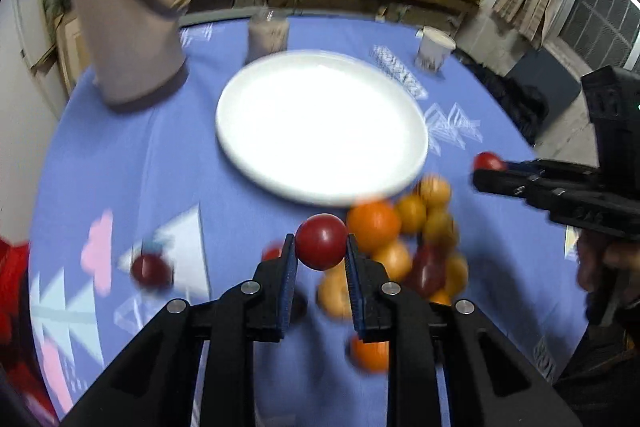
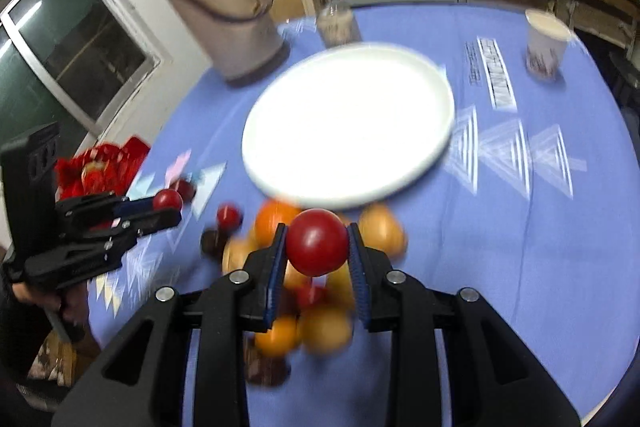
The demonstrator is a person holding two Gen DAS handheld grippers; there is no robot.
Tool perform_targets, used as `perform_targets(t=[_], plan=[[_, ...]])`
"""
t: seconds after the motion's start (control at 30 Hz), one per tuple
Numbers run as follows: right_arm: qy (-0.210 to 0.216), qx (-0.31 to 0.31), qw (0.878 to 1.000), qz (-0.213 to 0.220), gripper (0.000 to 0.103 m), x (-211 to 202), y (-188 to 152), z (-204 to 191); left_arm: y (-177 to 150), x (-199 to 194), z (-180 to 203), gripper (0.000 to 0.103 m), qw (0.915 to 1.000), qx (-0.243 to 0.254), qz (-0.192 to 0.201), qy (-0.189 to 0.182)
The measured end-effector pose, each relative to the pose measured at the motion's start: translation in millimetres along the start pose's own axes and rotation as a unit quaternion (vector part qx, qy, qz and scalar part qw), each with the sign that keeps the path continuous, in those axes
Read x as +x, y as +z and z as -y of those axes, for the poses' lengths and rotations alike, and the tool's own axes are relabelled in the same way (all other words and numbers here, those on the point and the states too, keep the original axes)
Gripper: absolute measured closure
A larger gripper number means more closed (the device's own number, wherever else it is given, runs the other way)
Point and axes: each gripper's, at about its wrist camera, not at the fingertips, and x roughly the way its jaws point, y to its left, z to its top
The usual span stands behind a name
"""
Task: Organize fruits
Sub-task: 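Carry both cherry tomatoes onto the white plate and open both tools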
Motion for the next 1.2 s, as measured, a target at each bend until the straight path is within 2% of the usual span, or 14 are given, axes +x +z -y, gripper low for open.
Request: perform_targets(t=[0.1,0.2,0.5,0.53,0.57,0.6,0.67,0.83,0.9,0.97,1.2], plan=[[-0.009,0.011,1.0,0.0,0.075,21,21,4,30,25,-2,0.079,1.0,-0.002,0.004,-0.008],[-0.017,0.026,0.999,-0.011,0.075,42,29,13,52,59,-10,0.079,0.9994,-0.024,-0.015,-0.021],[-0.045,0.048,0.997,-0.042,0.074,90,34,32,59,111,-12,0.077,0.9976,-0.034,-0.06,0.006],[-0.046,0.052,0.997,-0.042,0.073,92,34,34,60,114,-13,0.075,0.9973,-0.037,-0.062,0.008],[-0.048,0.055,0.997,-0.041,0.072,94,35,35,60,114,-14,0.063,0.9971,-0.041,-0.063,0.01],[-0.051,0.053,0.997,-0.038,0.072,93,34,35,60,113,-16,0.045,0.997,-0.046,-0.06,0.019],[-0.048,0.053,0.997,-0.033,0.066,90,33,35,59,105,-18,0.035,0.997,-0.053,-0.043,0.035],[-0.042,0.054,0.997,-0.027,0.065,67,25,31,51,80,-26,0.035,0.9961,-0.073,-0.032,0.037],[-0.038,0.041,0.998,-0.026,0.058,52,14,25,40,64,-29,0.029,0.9961,-0.075,-0.027,0.038],[-0.044,0.021,0.998,-0.028,0.05,40,-1,16,27,54,-30,0.024,0.9951,-0.08,-0.028,0.05],[-0.04,-0.011,0.996,-0.073,0.05,13,-84,-14,-35,24,-32,0.024,0.9918,-0.092,-0.07,0.055]])
